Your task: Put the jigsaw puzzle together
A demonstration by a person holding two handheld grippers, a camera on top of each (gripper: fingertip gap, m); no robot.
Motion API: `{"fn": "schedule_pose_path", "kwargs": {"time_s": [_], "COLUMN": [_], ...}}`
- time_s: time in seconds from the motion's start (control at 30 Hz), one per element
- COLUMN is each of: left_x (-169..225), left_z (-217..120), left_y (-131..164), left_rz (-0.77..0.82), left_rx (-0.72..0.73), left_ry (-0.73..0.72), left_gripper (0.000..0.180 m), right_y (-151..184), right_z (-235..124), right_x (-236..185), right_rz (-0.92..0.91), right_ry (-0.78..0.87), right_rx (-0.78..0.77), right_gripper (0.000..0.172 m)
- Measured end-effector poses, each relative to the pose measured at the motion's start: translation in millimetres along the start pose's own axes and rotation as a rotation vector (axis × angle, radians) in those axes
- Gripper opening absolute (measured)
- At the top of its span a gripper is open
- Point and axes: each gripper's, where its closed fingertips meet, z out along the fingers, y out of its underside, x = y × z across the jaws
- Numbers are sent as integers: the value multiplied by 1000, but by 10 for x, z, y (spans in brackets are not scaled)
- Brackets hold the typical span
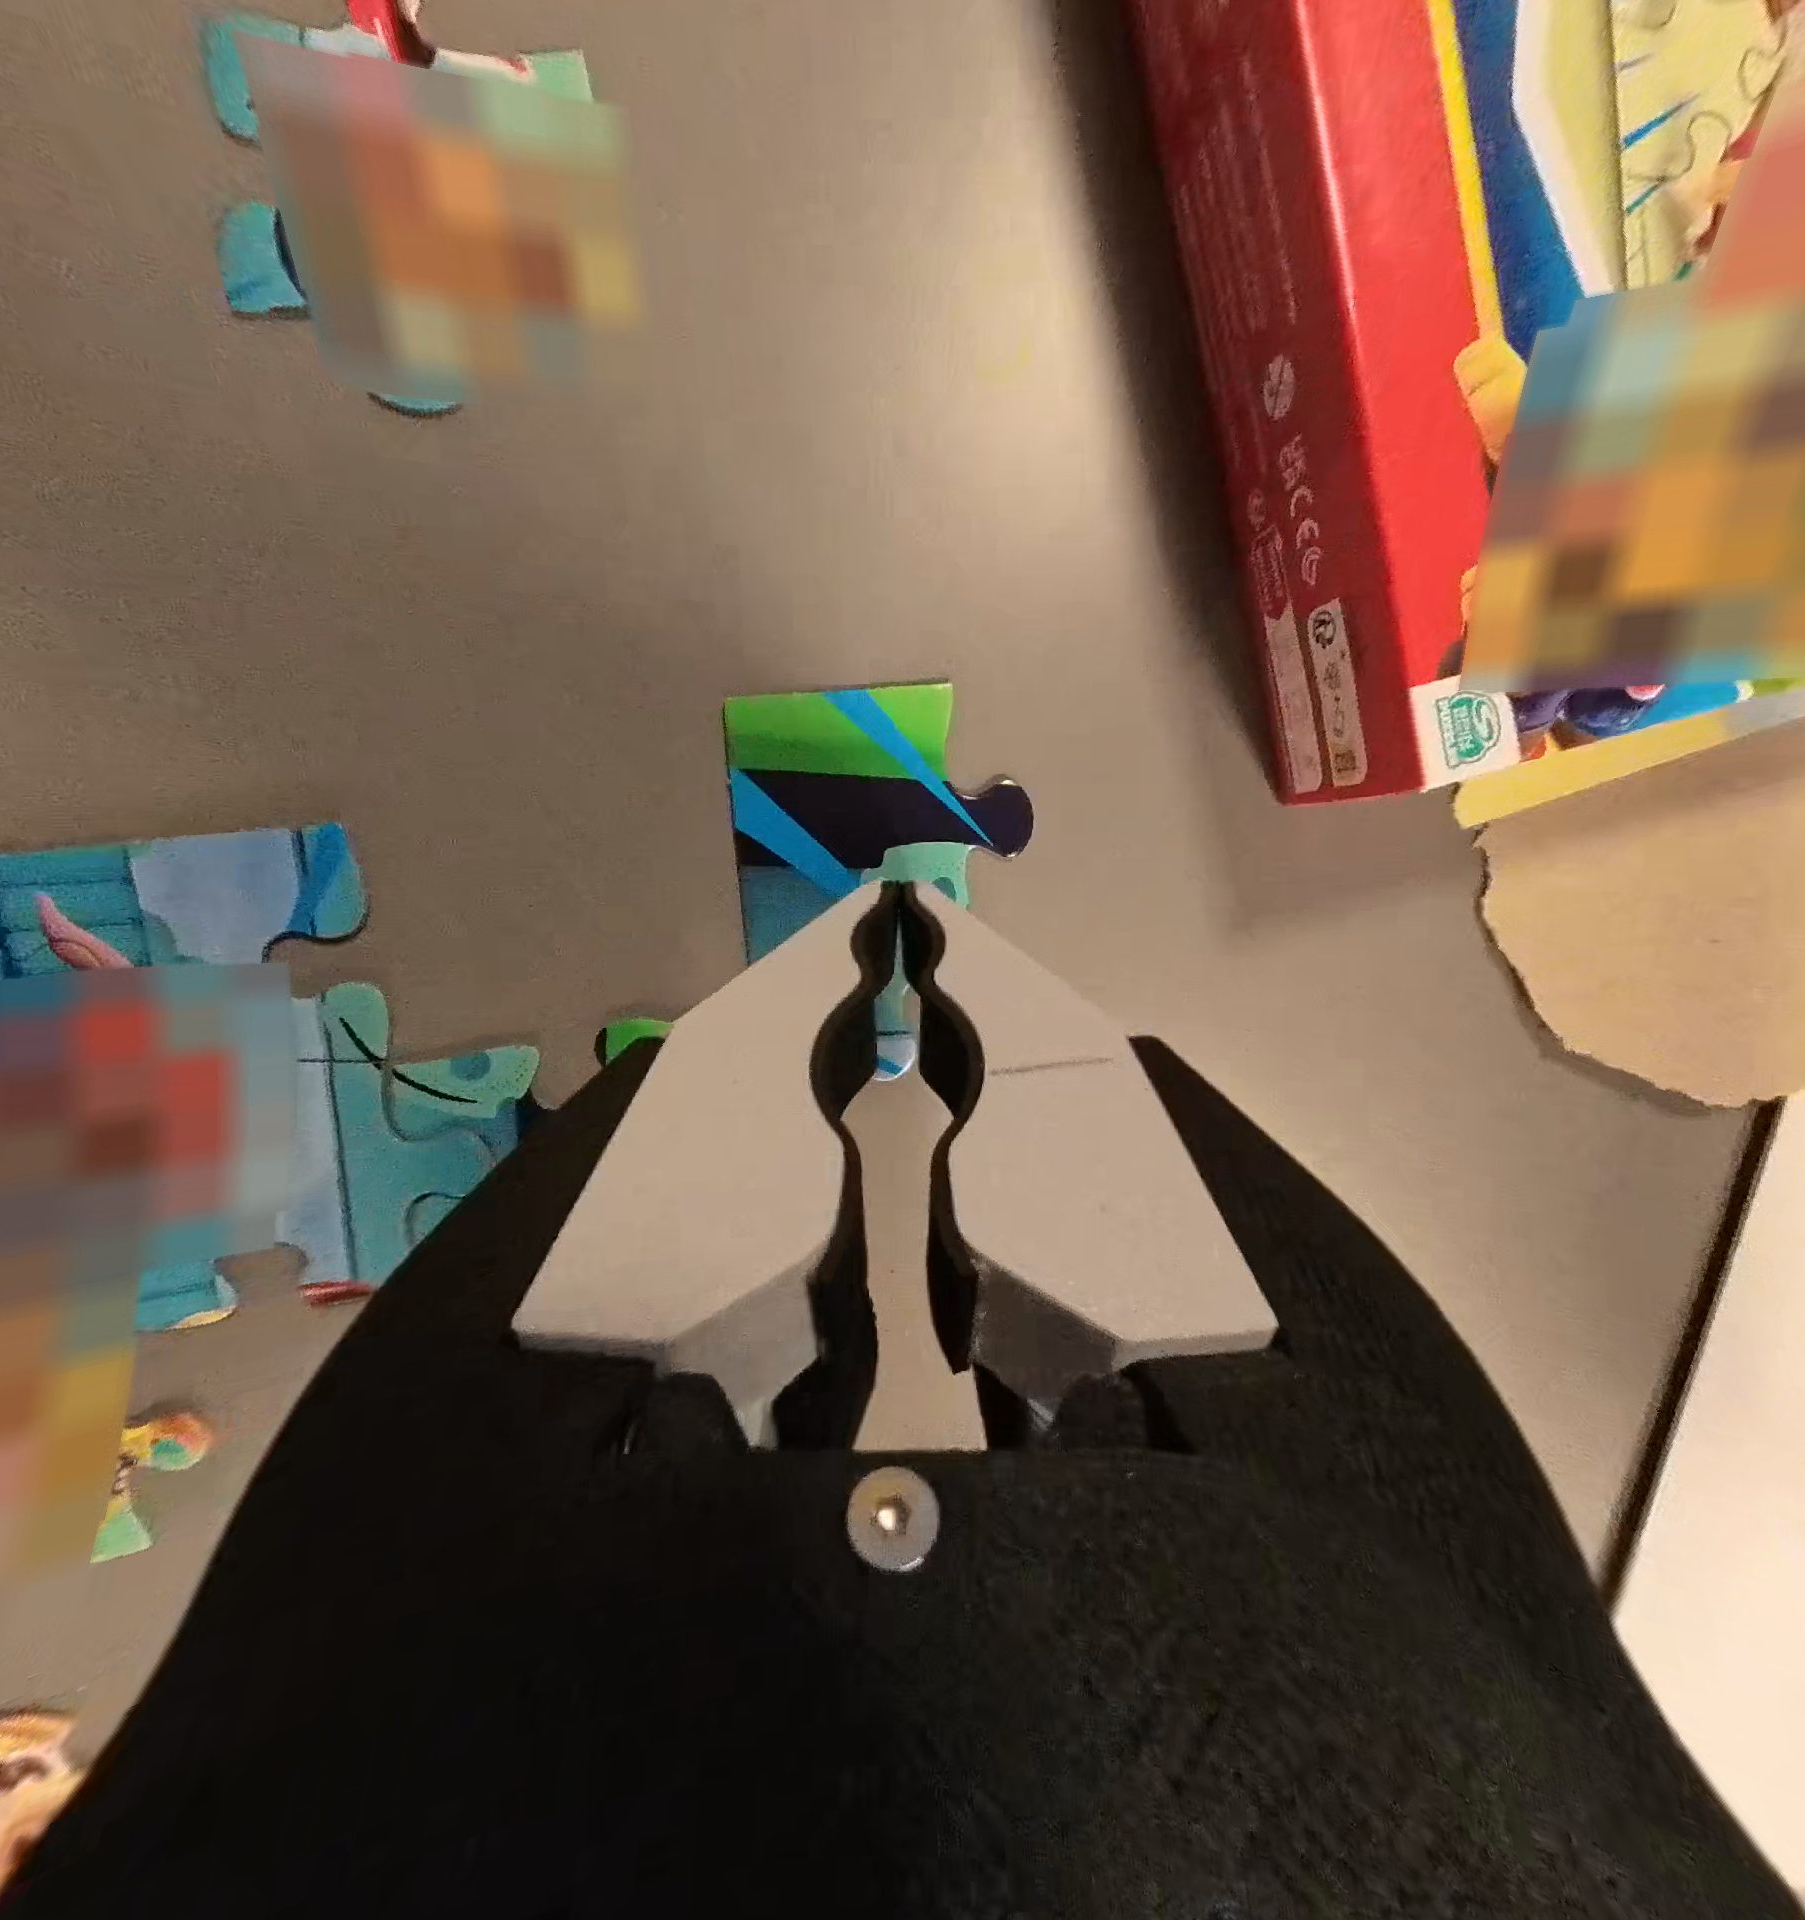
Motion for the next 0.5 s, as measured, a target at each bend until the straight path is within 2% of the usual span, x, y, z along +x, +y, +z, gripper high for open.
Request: {"fn": "schedule_pose_path", "kwargs": {"time_s": [0.07, 0.17, 0.3, 0.4, 0.5], "left_x": [-44, -81, -159, -164, -164], "left_z": [337, 861, 1423, 1666, 1787], "left_y": [40, 153, 281, 411, 588], "left_rz": [41, 97, 213, 331, 419], "left_rx": [-72, -192, -312, -401, -502], "left_ry": [57, 157, 238, 321, 408], "left_gripper": [55, 55, 61, 67, 69], "right_y": [-16, -128, -91, -117, -105], "right_z": [-11, -53, 6, 14, 6], "right_x": [17, 80, 97, 28, -19], "right_rz": [10, 126, 134, 96, 39], "right_ry": [8, -70, -191, -280, -301], "right_rx": [47, 173, 168, 172, 152], "right_gripper": [12, 13, 26, 38, 44]}}
